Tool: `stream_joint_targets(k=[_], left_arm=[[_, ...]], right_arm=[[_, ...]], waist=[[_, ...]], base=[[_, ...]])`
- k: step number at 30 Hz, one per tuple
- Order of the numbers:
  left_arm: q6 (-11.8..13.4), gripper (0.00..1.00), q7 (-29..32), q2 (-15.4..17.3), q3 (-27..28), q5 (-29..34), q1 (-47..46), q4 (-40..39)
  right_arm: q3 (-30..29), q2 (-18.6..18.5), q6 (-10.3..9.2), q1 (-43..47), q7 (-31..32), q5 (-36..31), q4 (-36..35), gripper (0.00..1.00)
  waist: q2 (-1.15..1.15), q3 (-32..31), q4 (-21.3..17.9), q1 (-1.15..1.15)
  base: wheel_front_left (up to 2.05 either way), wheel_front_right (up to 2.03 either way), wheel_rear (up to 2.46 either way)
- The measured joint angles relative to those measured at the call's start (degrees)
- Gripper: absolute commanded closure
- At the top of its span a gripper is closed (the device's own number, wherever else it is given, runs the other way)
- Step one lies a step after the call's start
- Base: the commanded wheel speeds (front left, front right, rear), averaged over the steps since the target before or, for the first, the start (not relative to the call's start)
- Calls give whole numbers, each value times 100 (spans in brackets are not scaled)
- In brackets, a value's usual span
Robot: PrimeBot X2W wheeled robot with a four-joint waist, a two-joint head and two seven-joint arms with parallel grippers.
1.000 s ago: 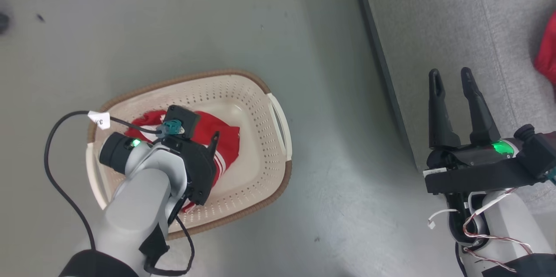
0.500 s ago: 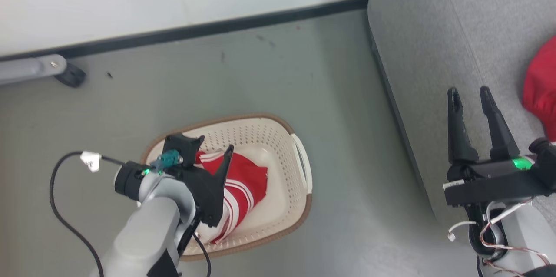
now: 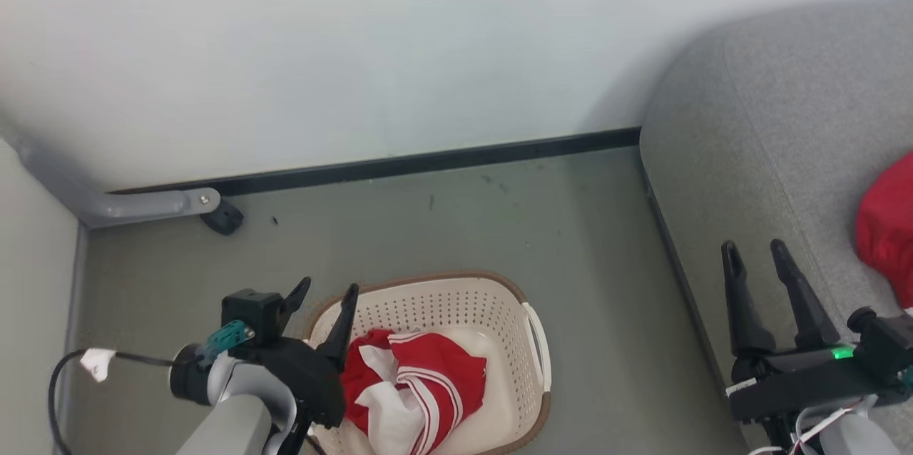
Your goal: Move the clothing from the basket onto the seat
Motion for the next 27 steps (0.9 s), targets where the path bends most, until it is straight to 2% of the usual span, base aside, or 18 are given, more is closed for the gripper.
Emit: stream_joint_targets(k=[7,12,22,27], left_arm=[[218,0,-20,268,526,-199,769,-722],[516,0,-20,414,948,-341,1396,-1510],[1068,0,-21,655,1393,13,2397,-3270],[1160,0,-22,732,1564,137,2800,-3840]], right_arm=[[131,3,0,426,0,290,-119,0],[188,-32,0,573,0,381,-288,0],[160,-157,0,876,0,441,-619,0],[175,-179,0,1019,0,441,-694,0]], waist=[[0,-536,175,0],[0,-826,261,0],[0,-1055,315,0],[0,-1053,301,1]], base=[[0,0,0],[0,0,0],[0,0,0],[0,0,0]])
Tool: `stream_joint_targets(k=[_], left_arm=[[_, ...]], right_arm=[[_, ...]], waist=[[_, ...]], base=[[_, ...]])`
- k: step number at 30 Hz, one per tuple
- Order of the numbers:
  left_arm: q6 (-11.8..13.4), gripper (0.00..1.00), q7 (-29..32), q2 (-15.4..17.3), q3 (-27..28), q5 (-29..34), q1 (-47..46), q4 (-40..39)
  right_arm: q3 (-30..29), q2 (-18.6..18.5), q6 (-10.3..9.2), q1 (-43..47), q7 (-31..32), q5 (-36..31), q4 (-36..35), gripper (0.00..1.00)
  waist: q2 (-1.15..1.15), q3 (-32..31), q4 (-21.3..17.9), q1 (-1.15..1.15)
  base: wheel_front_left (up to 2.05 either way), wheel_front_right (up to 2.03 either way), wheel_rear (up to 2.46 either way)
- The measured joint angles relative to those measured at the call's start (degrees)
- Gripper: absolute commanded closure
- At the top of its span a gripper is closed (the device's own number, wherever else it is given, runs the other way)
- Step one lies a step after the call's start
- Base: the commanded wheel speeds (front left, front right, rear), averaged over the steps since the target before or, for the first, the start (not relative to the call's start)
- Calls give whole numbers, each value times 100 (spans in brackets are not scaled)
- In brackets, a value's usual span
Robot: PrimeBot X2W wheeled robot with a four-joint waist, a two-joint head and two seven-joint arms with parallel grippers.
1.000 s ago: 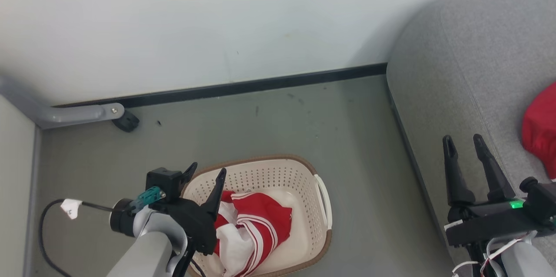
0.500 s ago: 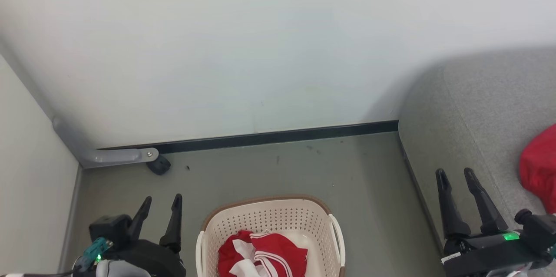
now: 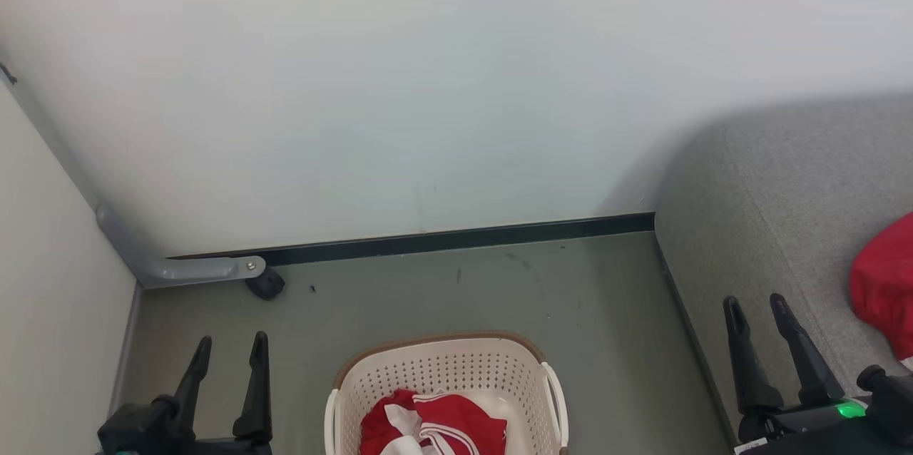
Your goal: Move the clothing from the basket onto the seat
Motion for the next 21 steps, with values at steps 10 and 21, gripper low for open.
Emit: stream_joint_targets(k=[10,21], left_arm=[[100,0,-15,3,181,213,290,-853],[151,0,-15,18,279,254,614,-1377]], right_arm=[[-5,-12,0,-2,0,-10,-154,0],[33,-14,0,-26,1,-57,-301,0]], waist=[[1,90,-27,0],[1,300,-90,1]], base=[[0,0,0],[0,0,0]])
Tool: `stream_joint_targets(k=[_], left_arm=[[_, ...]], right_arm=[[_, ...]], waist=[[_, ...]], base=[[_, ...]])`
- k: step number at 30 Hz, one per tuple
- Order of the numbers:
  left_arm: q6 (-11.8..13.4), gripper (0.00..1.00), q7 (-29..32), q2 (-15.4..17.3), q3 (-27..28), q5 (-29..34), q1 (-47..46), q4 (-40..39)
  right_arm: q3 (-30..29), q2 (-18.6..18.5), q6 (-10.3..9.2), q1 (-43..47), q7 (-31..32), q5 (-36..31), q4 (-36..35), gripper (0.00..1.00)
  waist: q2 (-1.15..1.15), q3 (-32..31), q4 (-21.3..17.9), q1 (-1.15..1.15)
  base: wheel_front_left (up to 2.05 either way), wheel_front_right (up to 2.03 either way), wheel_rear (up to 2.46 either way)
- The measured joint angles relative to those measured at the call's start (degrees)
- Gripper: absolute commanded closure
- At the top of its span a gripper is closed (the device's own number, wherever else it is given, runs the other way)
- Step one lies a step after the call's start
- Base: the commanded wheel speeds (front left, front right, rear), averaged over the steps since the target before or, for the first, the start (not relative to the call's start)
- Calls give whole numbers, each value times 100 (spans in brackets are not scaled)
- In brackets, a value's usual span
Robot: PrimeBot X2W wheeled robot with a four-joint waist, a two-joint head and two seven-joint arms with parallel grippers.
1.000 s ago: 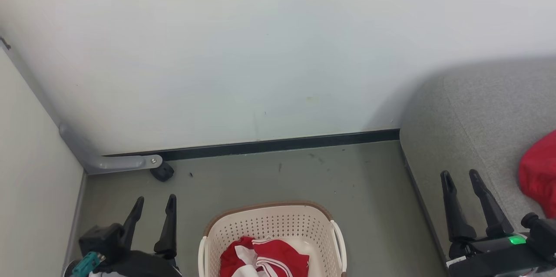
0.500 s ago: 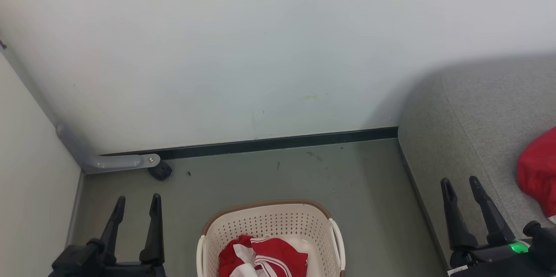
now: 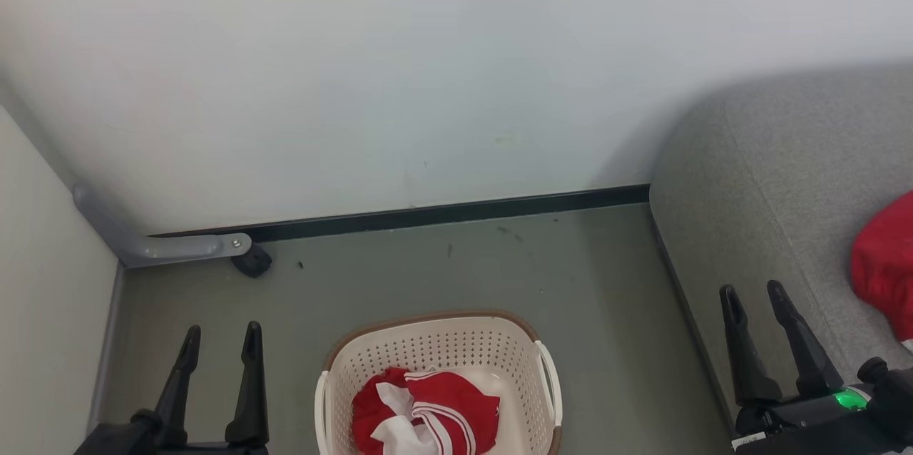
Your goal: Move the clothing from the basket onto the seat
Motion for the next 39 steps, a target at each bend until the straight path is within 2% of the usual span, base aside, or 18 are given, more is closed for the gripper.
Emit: stream_joint_targets(k=[7,19,30,39], left_arm=[[3,0,30,8,-49,24,-68,-292],[-14,0,474,90,-222,76,-759,-275],[-264,0,1107,-152,-878,126,-1561,523],[-420,0,1553,-350,-1109,227,-2363,1536]], right_arm=[[8,5,-1,-135,0,-4,-113,0],[-89,29,-60,-371,0,-5,-243,0],[-125,101,-111,-699,0,-16,-439,0],[-122,146,-137,-1039,-1,-77,-567,0]], waist=[[0,317,-82,1],[0,979,-223,1],[1,1667,-349,1],[1,2307,-503,1]], base=[[0,0,0],[0,0,0],[0,0,0],[0,0,0]])
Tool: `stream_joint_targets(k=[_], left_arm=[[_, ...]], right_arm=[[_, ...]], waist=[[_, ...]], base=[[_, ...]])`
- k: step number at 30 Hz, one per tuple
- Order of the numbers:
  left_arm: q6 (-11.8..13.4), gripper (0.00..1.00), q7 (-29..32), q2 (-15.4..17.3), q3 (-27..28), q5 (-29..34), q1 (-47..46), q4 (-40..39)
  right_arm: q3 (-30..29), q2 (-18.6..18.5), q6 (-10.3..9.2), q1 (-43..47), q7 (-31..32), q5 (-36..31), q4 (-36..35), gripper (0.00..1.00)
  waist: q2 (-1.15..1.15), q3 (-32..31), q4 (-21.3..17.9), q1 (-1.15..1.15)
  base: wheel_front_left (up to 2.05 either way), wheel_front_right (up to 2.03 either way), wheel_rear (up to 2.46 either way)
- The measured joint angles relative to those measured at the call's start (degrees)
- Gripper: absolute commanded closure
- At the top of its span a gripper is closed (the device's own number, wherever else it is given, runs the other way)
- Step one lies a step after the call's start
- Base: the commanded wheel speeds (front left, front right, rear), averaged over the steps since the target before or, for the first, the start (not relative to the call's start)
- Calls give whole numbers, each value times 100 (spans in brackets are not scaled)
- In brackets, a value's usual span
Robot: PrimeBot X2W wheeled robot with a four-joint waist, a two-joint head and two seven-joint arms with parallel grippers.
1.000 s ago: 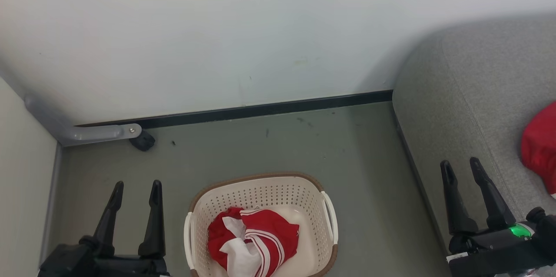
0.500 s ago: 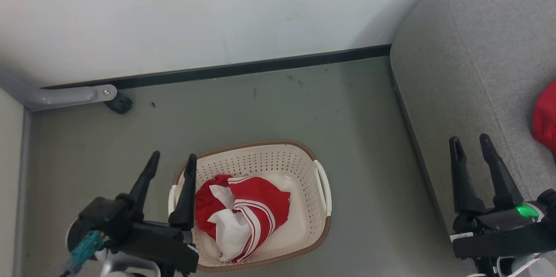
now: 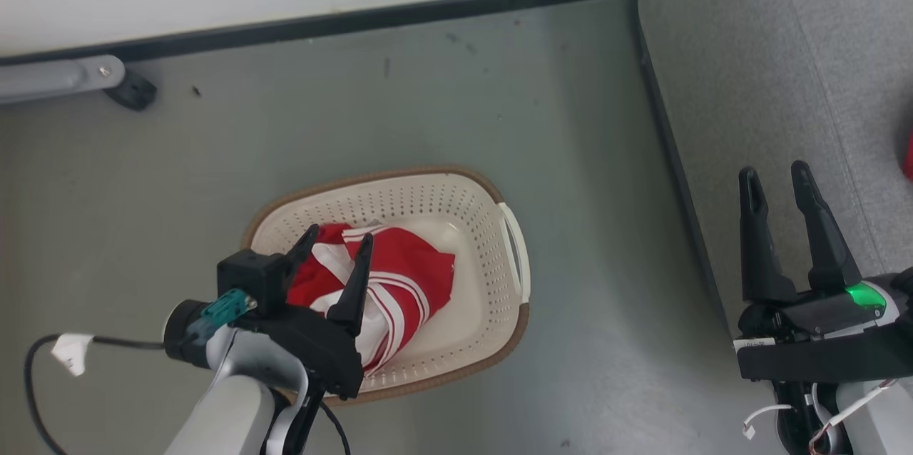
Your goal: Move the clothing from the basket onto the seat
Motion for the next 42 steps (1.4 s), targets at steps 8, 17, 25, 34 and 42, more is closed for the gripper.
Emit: stream_joint_targets(k=[8,17,25,34,42], left_arm=[[1,0,291,-160,-51,10,-611,985],[1,0,460,-135,23,34,-1063,1775],[5,0,526,-89,105,46,-1411,2324],[40,0,592,-19,186,46,-1684,2830],[171,0,697,9,452,-56,-1965,3335]], right_arm=[[53,93,0,-227,0,-53,-33,0],[68,203,-16,-239,0,-83,-98,0],[142,371,-16,-279,0,-178,-113,0],[292,560,-16,-401,0,-282,-111,0],[345,668,-7,-416,0,-331,-47,0]], waist=[[0,513,-208,0],[0,1052,-431,0],[0,1499,-586,-1],[0,1851,-758,-1],[0,2116,-1017,0]], base=[[0,0,0],[0,0,0],[0,0,0],[0,0,0],[0,0,0]])
